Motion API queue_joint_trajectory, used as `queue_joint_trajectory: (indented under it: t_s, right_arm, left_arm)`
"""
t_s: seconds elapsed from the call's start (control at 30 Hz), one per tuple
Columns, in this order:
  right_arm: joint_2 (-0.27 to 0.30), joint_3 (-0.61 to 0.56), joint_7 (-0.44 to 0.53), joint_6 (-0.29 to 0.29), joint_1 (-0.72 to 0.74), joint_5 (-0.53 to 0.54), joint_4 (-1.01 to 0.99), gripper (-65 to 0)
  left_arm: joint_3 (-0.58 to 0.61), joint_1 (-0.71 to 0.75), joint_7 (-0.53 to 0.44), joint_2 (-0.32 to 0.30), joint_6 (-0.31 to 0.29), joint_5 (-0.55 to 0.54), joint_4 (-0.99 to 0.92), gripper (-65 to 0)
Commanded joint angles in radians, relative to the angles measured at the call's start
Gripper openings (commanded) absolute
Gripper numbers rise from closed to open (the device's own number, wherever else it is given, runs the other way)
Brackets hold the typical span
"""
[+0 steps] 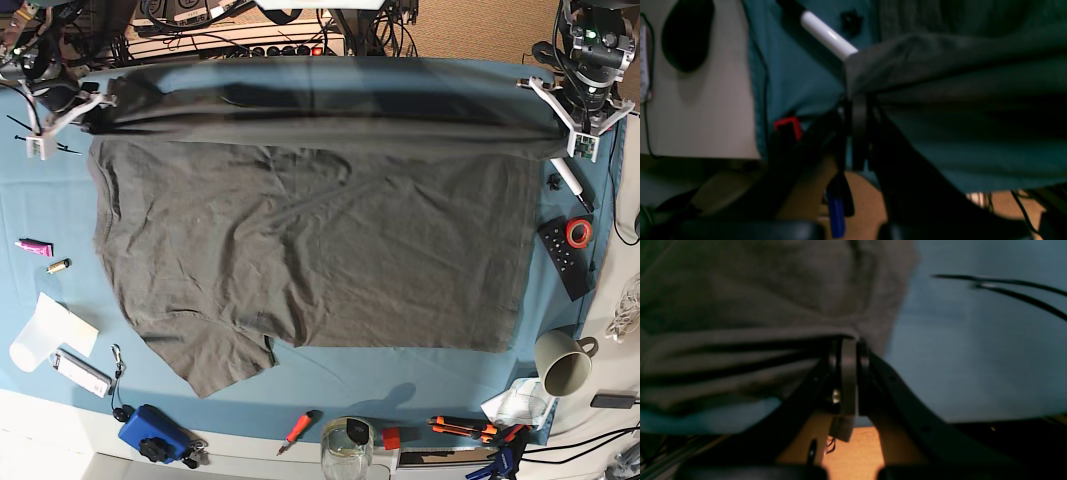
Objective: Fold the T-shirt properly
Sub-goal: 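Lower the held shoulder edge with both grippers onto the shirt body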
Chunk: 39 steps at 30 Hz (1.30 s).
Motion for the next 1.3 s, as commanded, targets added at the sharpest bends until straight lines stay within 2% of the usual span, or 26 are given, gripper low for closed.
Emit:
queue_joint_trajectory:
  t_s: [0.0,0.17,0.33,0.53,0.6,0.8,1.0,1.13,1.27]
  right_arm:
    - [0.020,0.039,0.019,-0.012,-0.006,-0.006,0.014,-65.0]
    - [0.020,0.150,-0.028,0.016,-0.047,0.094,0.014,-65.0]
    - [0.020,0.169,-0.066,0.040,-0.078,0.166,0.014,-65.0]
    - [0.019,0.179,-0.070,0.039,-0.117,0.164,0.014,-65.0]
    - [0.020,0.197,-0.063,0.039,-0.136,0.167,0.014,-65.0]
    - [0.020,0.276,-0.045,0.039,-0.135,0.167,0.014,-65.0]
    - [0.020,0.280,-0.042,0.045,-0.113,0.211,0.014,-65.0]
    - [0.020,0.261,-0.043,0.045,-0.066,0.206,0.014,-65.0]
    - [0.020,0.192,-0.030,0.045,-0.027,0.157,0.014,-65.0]
  left_arm:
    - [-0.009,0.007,-0.001,-0.009,0.020,0.029,0.015,-65.0]
    - [-0.009,0.021,0.002,0.034,0.020,0.033,0.015,-65.0]
    - [-0.009,0.023,0.003,0.066,0.020,0.033,0.015,-65.0]
    - [-0.009,0.064,0.025,0.069,0.035,0.085,0.015,-65.0]
    - [-0.009,0.082,0.026,0.069,0.054,0.097,0.015,-65.0]
    - [-0.009,0.081,0.028,0.069,0.050,0.097,0.015,-65.0]
    - [-0.009,0.051,-0.004,0.069,0.050,0.076,0.015,-65.0]
    - [-0.009,-0.003,0.005,0.069,0.042,0.026,0.015,-65.0]
    - [-0.009,-0.039,0.001,0.069,0.042,0.024,0.013,-65.0]
